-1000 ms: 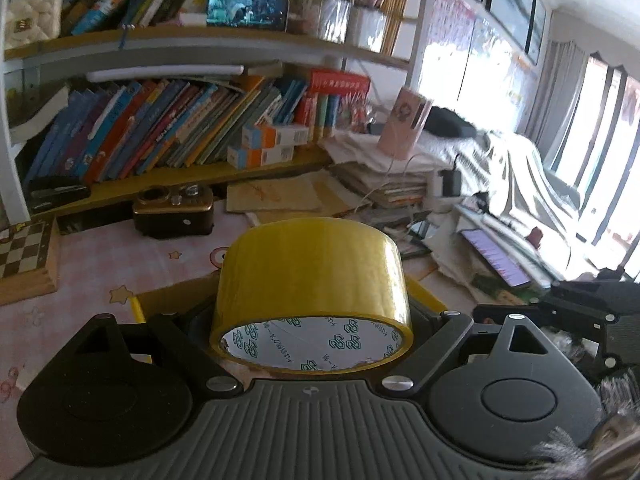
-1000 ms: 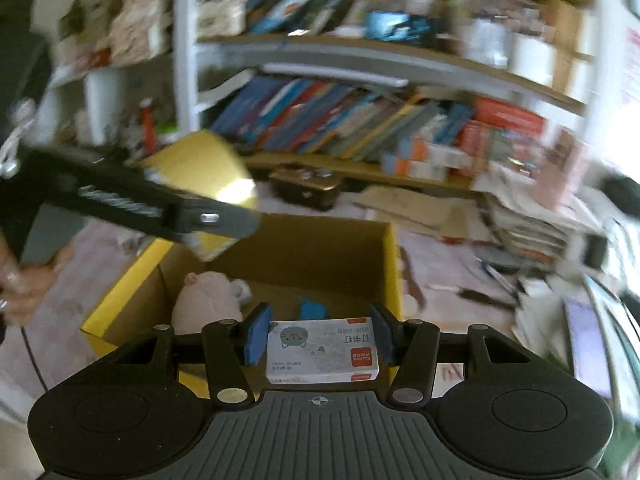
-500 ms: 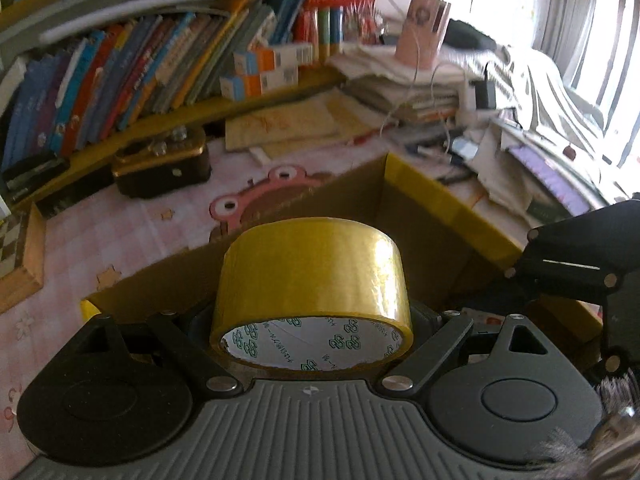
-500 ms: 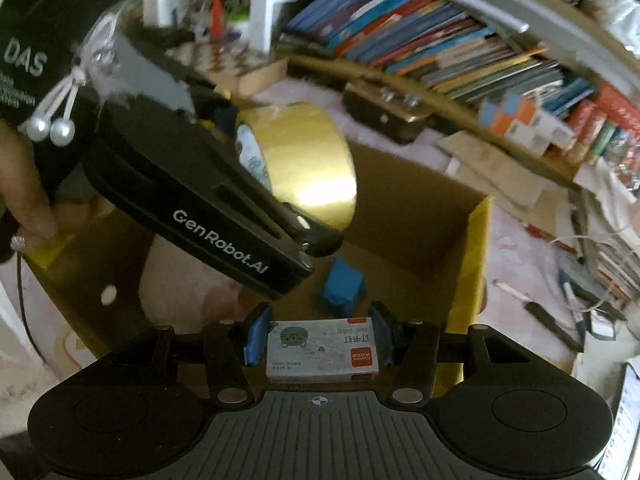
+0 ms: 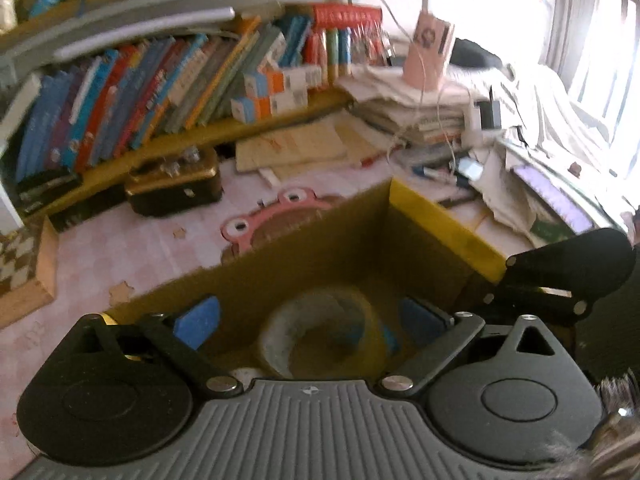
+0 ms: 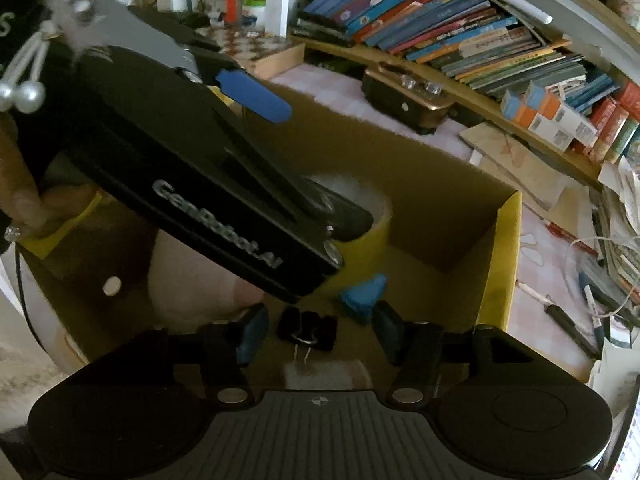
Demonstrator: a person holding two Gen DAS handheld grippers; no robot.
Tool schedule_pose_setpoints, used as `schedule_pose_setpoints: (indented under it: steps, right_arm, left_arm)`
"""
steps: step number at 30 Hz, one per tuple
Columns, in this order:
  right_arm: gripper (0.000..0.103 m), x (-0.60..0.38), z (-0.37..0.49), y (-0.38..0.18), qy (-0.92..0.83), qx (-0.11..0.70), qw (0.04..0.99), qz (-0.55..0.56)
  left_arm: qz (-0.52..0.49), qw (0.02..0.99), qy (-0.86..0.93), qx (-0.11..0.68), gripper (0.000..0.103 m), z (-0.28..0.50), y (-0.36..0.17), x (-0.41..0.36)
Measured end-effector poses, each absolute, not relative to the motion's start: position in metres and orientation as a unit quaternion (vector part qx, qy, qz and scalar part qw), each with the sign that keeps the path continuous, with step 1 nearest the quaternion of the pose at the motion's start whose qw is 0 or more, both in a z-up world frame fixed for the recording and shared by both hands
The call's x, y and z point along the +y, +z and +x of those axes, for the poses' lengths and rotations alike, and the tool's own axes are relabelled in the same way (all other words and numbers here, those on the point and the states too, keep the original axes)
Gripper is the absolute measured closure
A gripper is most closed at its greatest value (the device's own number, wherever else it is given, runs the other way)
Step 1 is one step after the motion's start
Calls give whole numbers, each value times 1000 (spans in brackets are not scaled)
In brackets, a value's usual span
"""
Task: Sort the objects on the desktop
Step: 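Lower the tape roll into the yellow box and open the left tool, then withdraw the left tool while the right tool releases the white box into the yellow box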
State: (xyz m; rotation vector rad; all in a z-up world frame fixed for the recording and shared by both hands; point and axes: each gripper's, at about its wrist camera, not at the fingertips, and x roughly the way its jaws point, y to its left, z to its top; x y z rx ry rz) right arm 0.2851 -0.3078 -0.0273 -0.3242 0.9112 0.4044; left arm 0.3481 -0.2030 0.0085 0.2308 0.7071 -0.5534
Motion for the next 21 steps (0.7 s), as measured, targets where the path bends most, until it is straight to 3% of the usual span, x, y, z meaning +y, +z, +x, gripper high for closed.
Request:
schedule_pose_setpoints:
  steps: [2,5,21]
  right_arm:
    - [31,-310,283,-20,188,422,876,-142]
    - [29,-313,274,-5,178,395,893,-125]
    - [28,-323,227,17,87,341,935,-51]
  left_arm:
    - [99,905,-261,321,2,339,20,-196]
    - [65,925,-248,279,0,320,41,-180]
    - [-16,954,-172,244,0,244,56,-107]
